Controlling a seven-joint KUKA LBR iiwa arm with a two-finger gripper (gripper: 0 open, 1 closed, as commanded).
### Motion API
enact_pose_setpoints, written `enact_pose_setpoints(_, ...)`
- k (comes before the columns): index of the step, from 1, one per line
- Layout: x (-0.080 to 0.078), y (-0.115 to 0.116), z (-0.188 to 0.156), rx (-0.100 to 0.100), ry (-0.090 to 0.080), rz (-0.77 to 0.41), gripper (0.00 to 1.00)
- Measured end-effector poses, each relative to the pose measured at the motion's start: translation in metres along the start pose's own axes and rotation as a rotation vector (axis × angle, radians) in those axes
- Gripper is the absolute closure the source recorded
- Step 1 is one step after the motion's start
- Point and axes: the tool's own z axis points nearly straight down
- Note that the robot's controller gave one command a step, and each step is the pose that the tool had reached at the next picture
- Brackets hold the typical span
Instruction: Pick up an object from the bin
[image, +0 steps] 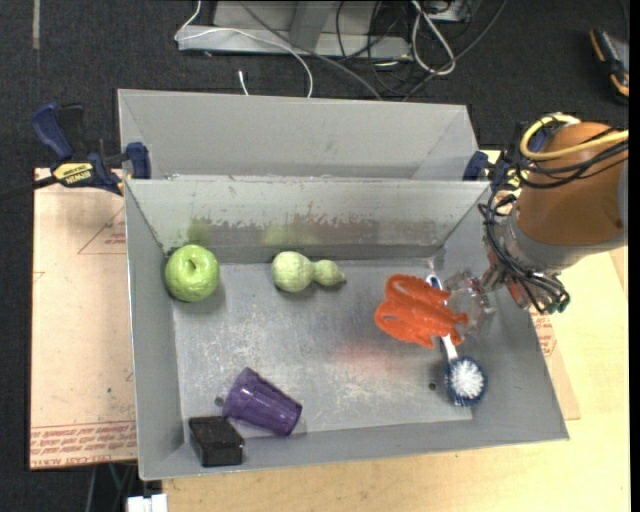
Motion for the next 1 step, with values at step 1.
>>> enact_pose_setpoints(1, -0.0026, -0.0007, -0.0319, 0.005, -0.009, 0.001, 1.0)
